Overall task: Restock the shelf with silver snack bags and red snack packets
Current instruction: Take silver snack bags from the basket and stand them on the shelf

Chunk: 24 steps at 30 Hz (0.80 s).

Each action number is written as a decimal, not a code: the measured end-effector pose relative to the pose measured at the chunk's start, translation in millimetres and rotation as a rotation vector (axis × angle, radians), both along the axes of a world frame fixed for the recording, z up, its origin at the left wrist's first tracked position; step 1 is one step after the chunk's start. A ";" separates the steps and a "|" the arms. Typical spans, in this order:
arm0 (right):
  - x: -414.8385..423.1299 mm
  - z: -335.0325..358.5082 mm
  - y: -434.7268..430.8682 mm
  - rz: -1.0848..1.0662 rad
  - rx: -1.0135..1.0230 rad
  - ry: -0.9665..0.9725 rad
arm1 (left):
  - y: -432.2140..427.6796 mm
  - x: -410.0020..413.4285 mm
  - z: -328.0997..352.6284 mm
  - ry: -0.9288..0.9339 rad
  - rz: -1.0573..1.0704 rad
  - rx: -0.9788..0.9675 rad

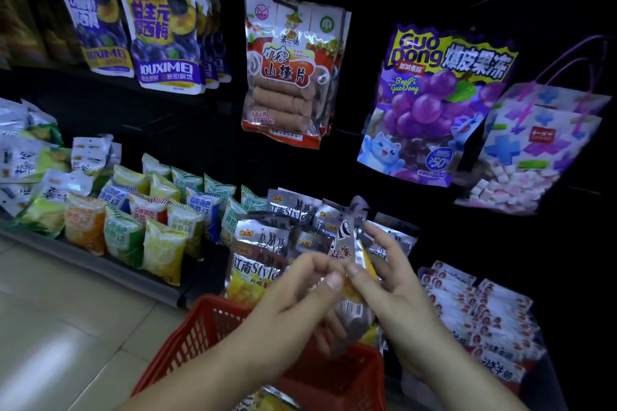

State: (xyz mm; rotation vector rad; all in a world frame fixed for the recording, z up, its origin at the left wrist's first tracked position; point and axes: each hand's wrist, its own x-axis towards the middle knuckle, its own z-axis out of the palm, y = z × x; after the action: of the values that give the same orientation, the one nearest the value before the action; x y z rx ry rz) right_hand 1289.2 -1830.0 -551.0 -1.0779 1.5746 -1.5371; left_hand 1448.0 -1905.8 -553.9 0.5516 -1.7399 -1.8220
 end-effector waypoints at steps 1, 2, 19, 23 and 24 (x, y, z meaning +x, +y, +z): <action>1.5 1.5 1.4 0.017 0.001 0.030 | -3.2 -1.5 -3.0 -0.044 0.081 -0.039; 2.3 2.7 3.1 0.034 0.011 0.060 | -7.6 -1.9 -6.6 -0.114 0.187 -0.108; -0.8 -1.7 6.6 -0.218 -0.097 0.052 | -17.4 -10.7 -24.9 -0.176 0.431 -0.212; -0.8 -4.8 1.9 -0.300 -0.139 0.133 | -14.2 -16.2 -22.9 -0.103 0.457 -0.053; -2.1 -3.6 1.5 -0.268 -0.124 0.171 | -15.7 -15.6 -18.7 -0.075 0.420 0.047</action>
State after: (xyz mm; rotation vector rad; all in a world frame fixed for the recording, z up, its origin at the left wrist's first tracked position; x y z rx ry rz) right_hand 1287.1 -1828.5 -554.6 -1.1267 1.8201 -1.7795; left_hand 1432.4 -1921.5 -572.6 0.9369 -1.4915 -1.5620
